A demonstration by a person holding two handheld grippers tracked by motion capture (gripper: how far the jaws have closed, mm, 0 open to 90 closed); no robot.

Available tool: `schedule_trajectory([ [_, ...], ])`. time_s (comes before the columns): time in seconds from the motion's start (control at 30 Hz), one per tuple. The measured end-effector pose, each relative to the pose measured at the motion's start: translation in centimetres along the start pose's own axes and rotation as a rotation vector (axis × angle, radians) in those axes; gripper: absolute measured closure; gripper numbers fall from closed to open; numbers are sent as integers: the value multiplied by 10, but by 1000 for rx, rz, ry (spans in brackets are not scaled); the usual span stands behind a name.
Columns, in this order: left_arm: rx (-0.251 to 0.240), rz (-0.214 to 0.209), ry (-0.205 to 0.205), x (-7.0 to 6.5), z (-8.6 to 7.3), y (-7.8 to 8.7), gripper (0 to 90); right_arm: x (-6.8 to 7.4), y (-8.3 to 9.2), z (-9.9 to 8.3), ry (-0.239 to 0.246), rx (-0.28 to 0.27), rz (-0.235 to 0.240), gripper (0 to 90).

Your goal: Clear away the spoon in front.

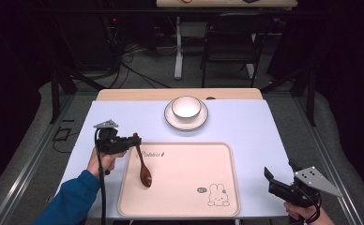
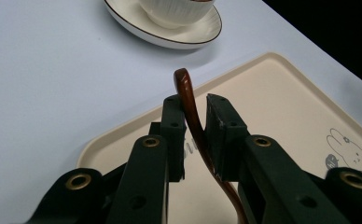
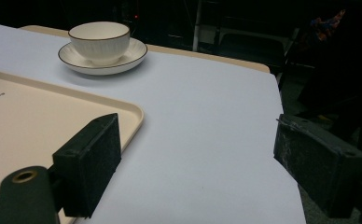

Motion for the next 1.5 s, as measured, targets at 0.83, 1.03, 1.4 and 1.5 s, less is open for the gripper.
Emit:
schedule_trajectory([
  [0.83,127,138,10,9,-21,-32,729,1,0,0,6,4,-2,142],
  [1.03,139,170,16,12,-23,-36,727,1,0,0,6,4,-3,142],
  [1.4,162,198,9,16,-27,-42,703,1,0,0,13,6,-7,142],
  [1.5,163,203,9,16,-28,-43,688,1,0,0,15,7,-8,142],
])
Point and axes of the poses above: each handheld gripper's, and its own axes: y roughly backward along the jaws, z roughly out of its top, x roughly to its left, the point moved 5 cm from there along -y, roughly forward along the jaws, and after that the axes turned 2 degrees about -z, right-handed, at the moved point
